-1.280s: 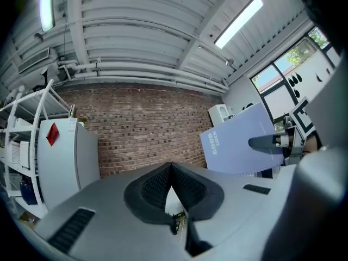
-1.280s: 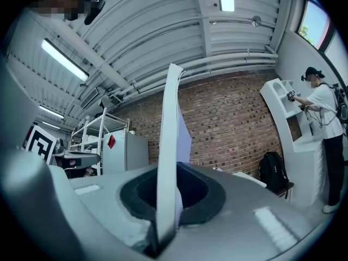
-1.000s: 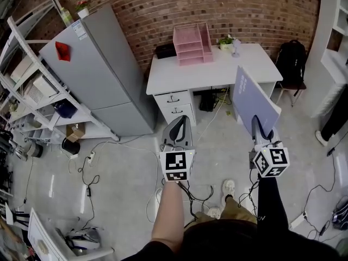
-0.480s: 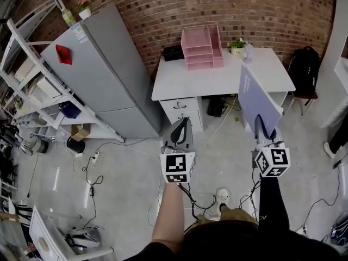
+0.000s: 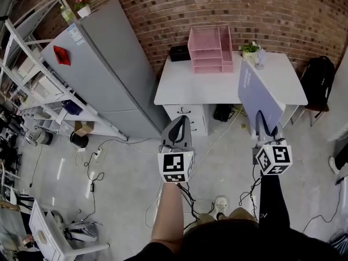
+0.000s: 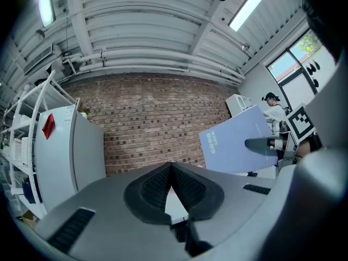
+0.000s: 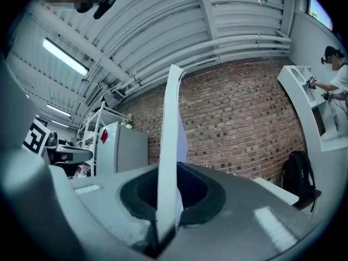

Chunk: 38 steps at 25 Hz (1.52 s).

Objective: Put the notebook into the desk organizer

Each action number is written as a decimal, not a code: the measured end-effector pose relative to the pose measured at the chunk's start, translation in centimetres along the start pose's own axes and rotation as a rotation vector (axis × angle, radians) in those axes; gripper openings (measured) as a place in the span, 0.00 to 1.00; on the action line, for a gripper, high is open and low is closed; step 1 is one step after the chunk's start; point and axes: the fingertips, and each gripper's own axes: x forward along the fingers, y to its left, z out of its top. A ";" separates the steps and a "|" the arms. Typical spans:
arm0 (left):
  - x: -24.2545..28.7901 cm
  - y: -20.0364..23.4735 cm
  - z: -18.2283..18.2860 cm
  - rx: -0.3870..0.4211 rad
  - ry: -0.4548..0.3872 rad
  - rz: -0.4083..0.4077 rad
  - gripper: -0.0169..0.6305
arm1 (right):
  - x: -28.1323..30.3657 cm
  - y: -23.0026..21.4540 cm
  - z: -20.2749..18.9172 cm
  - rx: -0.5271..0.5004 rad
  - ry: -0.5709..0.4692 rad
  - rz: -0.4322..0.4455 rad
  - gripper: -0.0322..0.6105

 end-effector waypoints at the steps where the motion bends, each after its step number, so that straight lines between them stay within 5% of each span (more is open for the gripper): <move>1: 0.6 0.2 0.0 0.003 0.002 0.006 0.04 | 0.7 -0.3 -0.2 0.006 0.000 0.005 0.10; 25: 8.6 4.3 0.4 0.045 -0.017 0.042 0.04 | 10.4 -2.2 -1.4 0.095 -0.046 0.058 0.10; 38: 21.0 11.9 -2.4 0.041 -0.021 -0.111 0.04 | 22.5 -0.2 -4.5 0.106 -0.027 -0.033 0.10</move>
